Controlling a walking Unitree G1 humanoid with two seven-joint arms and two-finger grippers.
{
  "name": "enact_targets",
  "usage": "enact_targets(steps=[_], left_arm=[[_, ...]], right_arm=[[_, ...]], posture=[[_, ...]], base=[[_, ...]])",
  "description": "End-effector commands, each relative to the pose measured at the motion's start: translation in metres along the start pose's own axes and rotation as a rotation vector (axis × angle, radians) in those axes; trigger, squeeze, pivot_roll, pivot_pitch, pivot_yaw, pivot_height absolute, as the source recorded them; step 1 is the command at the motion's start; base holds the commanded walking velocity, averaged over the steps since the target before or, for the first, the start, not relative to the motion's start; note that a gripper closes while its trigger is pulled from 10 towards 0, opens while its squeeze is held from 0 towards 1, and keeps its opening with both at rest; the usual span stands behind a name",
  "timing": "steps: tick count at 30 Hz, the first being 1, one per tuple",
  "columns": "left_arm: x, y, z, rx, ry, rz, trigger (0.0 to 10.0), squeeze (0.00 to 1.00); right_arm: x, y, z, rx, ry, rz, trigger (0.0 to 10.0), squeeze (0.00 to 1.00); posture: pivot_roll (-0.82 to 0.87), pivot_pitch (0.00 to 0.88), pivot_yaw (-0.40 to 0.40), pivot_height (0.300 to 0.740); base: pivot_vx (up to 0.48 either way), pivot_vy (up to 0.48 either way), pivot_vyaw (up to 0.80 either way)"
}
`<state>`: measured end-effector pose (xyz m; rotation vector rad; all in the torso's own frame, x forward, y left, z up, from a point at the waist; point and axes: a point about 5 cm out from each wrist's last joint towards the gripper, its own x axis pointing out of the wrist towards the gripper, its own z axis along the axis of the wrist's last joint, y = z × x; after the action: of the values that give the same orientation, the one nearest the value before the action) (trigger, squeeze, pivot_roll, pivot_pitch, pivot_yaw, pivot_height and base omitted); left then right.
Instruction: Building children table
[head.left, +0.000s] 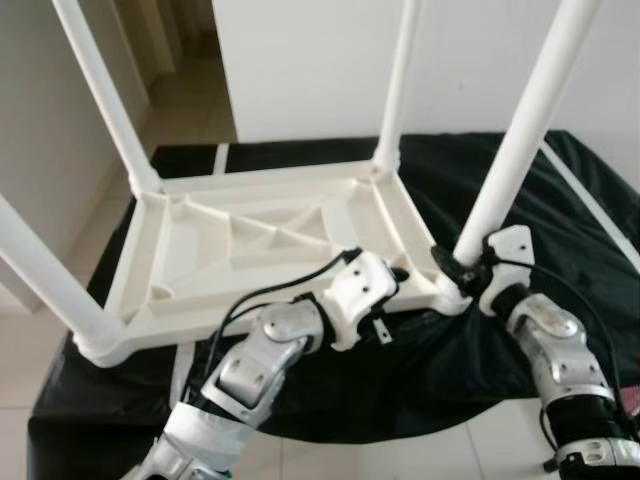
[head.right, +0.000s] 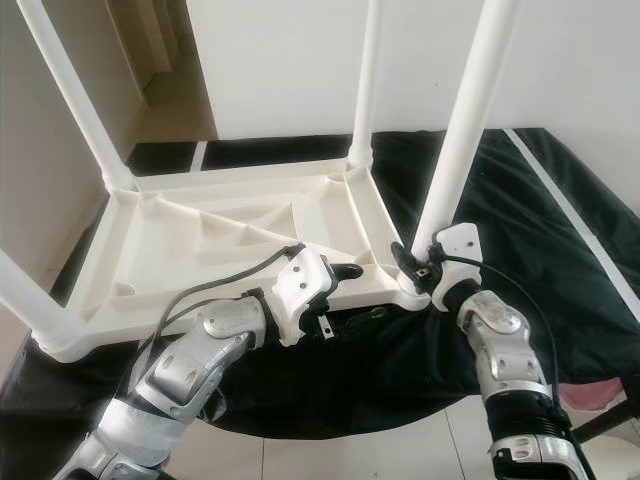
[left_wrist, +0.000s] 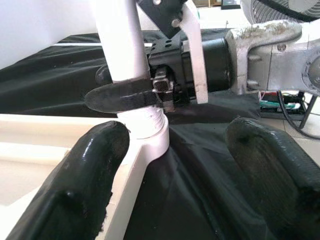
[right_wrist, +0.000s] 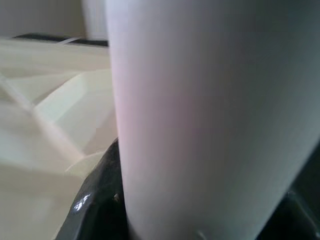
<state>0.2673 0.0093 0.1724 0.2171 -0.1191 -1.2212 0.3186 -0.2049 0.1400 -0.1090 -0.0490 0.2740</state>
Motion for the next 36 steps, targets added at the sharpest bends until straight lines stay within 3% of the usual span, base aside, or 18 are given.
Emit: enact_targets(steps=[1, 11, 13, 14, 17, 26, 36], left_arm=[[0.000, -0.003, 0.001, 0.013, -0.003, -0.044, 10.0, 0.00], [0.001, -0.003, 0.001, 0.014, -0.004, -0.046, 10.0, 0.00], [0.002, -0.004, 0.001, 0.014, -0.005, -0.048, 10.0, 0.00], [0.002, -0.004, 0.001, 0.014, -0.005, -0.048, 10.0, 0.00], [0.002, -0.004, 0.001, 0.014, -0.003, -0.045, 10.0, 0.00], [-0.001, -0.003, 0.001, 0.011, -0.002, -0.026, 10.0, 0.00], [-0.001, -0.002, 0.002, 0.016, -0.004, -0.025, 10.0, 0.00]], right_arm=[[-0.003, 0.004, -0.015, 0.021, 0.081, -0.015, 10.0, 0.00], [-0.004, 0.011, -0.018, 0.090, 0.113, -0.259, 10.0, 0.00], [-0.004, 0.016, -0.021, 0.117, 0.133, -0.387, 10.0, 0.00], [-0.004, 0.016, -0.021, 0.117, 0.133, -0.387, 10.0, 0.00], [-0.005, 0.028, -0.025, 0.188, 0.151, -0.602, 10.0, 0.00], [-0.005, 0.048, -0.023, 0.242, 0.139, -0.629, 10.0, 0.00], [-0.003, 0.049, -0.016, 0.221, 0.122, -0.631, 10.0, 0.00]], posture=[[-0.08, 0.013, 0.014, 0.740], [-0.09, 0.013, 0.016, 0.740], [-0.09, 0.015, 0.015, 0.740], [-0.09, 0.015, 0.015, 0.740], [-0.07, 0.024, 0.005, 0.740], [-0.07, 0.030, 0.009, 0.740], [-0.07, 0.031, 0.006, 0.740]], base=[[0.000, 0.000, 0.00], [0.000, 0.000, 0.00], [0.000, 0.000, 0.00], [0.000, 0.000, 0.00], [0.000, 0.000, 0.00], [0.000, 0.000, 0.00], [0.000, 0.000, 0.00]])
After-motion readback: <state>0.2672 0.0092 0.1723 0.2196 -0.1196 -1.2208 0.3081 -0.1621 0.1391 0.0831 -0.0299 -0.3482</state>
